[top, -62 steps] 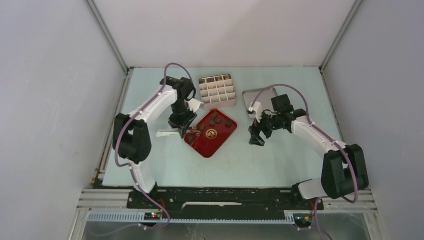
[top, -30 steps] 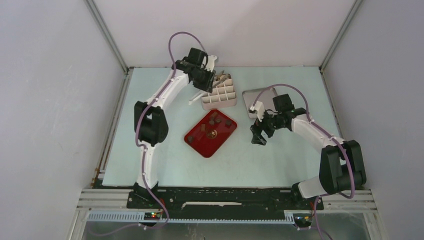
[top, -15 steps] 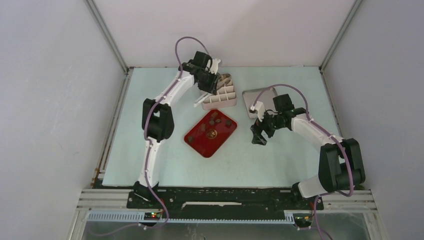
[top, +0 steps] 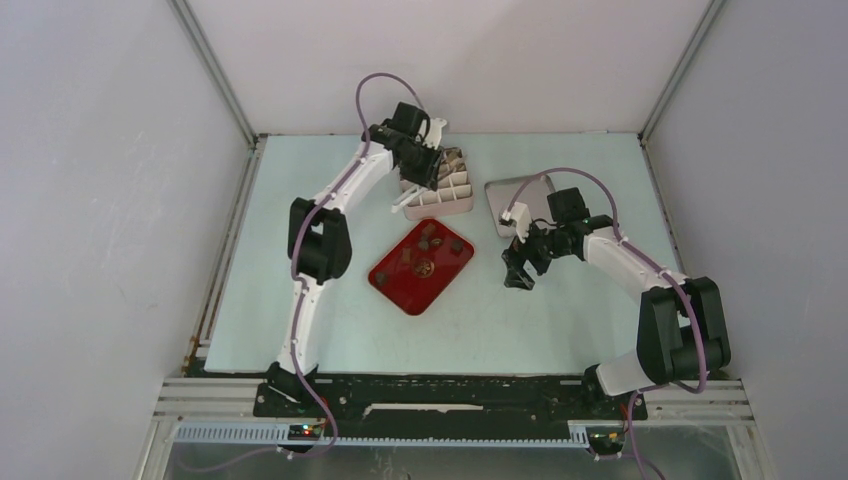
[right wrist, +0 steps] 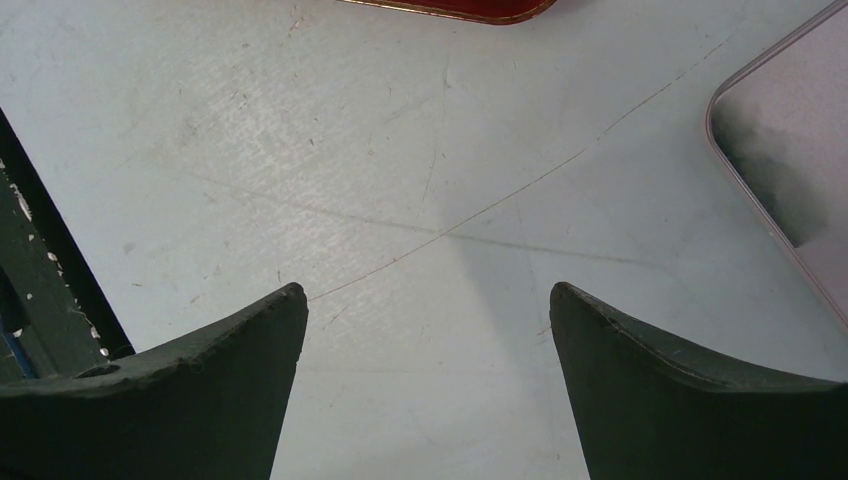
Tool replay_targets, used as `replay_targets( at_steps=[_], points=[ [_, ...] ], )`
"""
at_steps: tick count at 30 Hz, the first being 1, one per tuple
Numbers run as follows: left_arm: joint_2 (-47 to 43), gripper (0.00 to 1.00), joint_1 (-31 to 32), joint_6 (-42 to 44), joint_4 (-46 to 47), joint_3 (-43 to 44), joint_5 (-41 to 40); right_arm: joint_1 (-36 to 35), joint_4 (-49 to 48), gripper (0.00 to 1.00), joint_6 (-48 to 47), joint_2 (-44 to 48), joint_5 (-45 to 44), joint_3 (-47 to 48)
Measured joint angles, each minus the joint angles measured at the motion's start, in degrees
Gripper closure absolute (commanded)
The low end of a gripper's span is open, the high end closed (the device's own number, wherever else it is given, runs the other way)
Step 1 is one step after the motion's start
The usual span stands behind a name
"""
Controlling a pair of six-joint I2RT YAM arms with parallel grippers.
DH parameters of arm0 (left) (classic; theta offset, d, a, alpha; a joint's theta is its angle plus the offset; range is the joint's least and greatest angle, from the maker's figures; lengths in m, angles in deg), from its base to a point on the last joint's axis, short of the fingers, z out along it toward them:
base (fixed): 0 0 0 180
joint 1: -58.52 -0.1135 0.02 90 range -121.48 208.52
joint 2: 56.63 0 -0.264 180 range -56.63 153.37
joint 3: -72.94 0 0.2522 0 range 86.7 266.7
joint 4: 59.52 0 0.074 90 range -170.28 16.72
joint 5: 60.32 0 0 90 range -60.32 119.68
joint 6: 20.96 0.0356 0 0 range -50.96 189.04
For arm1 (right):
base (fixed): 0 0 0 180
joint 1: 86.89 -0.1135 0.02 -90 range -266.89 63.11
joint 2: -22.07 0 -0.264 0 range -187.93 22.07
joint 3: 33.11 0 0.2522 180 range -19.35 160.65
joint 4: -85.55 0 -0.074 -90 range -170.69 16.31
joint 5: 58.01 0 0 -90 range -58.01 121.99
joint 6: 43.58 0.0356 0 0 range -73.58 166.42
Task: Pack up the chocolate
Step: Place the fake chocolate in the packing box.
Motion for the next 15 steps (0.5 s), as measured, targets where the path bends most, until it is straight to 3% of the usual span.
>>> replay_targets(
  at_steps=[6,11,15],
  points=[
    [-0.3,0.55,0.4,0.5,-1.0,3.2,-0.2,0.0,0.9,0.07,-0.1,-0.3,0.1,0.4],
    [-1.2,0.66,0.6,0.9,-1.3,4.0,-0.5,0.0,1.5,0.07,-0.1,-1.0,0.1,1.2],
    [-3.7,0.67,0.7,2.1,-2.2,2.5,-0.5,0.0,1.9,0.07,-0.1,-1.0,0.3,1.2]
  ],
)
